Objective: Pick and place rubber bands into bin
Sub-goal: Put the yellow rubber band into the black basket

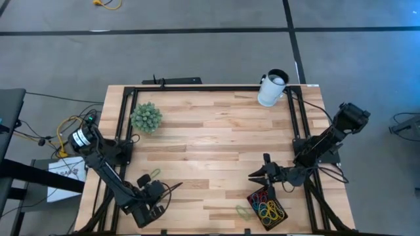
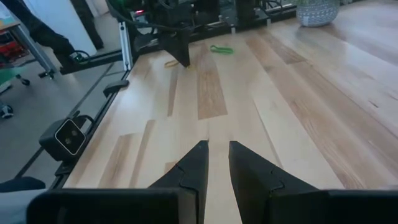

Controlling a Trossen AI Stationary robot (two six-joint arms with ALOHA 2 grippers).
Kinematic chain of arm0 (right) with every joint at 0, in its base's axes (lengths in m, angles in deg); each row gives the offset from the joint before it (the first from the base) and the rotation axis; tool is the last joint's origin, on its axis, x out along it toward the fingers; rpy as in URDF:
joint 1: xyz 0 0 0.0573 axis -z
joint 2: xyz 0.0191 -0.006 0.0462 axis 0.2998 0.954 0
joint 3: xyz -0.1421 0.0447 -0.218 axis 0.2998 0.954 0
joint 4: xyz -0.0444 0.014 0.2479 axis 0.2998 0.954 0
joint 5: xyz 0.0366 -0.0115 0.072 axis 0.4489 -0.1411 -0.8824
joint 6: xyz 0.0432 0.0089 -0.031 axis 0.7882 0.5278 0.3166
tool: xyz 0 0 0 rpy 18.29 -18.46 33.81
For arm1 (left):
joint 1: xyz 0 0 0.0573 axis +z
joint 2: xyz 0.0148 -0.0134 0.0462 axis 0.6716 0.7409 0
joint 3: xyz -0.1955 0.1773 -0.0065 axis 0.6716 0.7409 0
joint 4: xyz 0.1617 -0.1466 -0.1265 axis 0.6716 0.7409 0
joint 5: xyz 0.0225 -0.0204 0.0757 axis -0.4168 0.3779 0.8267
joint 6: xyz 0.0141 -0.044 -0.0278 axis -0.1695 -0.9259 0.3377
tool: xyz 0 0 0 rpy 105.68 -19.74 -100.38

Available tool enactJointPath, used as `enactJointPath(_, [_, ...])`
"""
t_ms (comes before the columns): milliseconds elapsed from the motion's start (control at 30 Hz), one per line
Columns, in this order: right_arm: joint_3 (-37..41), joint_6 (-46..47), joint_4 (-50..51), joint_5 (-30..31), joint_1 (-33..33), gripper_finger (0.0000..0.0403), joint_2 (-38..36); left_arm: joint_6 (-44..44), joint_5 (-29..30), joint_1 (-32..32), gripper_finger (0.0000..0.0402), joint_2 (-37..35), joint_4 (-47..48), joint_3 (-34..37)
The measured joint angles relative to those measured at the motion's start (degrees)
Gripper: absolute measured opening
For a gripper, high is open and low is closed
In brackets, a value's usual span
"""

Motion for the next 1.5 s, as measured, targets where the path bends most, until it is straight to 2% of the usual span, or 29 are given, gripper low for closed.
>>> enactJointPath(233, [0.0,0.0,0.0,0.1,0.1,0.0058,0.0,-2.4,10.7,1.1,0.0001,0.5,-5.0,-2.8])
enactJointPath(467, [0.0,0.0,0.0,1.6,1.1,0.0058,0.0,8.2,17.4,6.0,0.0000,0.5,-8.0,-9.8])
enactJointPath(567, [0.0,0.0,0.0,1.6,2.5,0.0058,0.0,18.2,17.8,9.7,0.0000,0.4,-12.7,-13.2])
enactJointPath(733, [0.0,0.0,0.1,1.6,5.4,0.0058,0.0,42.2,18.0,16.1,0.0000,0.3,-32.3,-16.6])
enactJointPath(833, [0.0,0.0,0.5,1.7,7.0,0.0058,0.0,54.5,14.1,19.8,0.0000,0.3,-43.3,-17.8])
enactJointPath(900, [0.0,0.7,0.8,0.8,7.6,0.0058,0.0,59.1,9.1,22.0,0.0000,0.2,-44.9,-18.8])
enactJointPath(1000, [0.0,1.4,0.9,-5.5,7.3,0.0058,0.0,61.3,2.5,24.1,0.0000,0.2,-40.0,-19.8])
enactJointPath(1100, [0.0,1.4,0.9,-10.1,6.1,0.0058,0.0,60.6,0.0,24.2,0.0000,0.2,-31.3,-19.9])
enactJointPath(1333, [0.0,1.5,1.2,-10.3,3.6,0.0058,0.0,49.2,-0.9,22.6,0.0019,0.2,-5.4,-19.8])
enactJointPath(1500, [0.0,1.5,1.1,-10.3,3.4,0.0058,0.0,42.0,-4.5,20.8,0.0063,0.2,-6.1,-18.0])
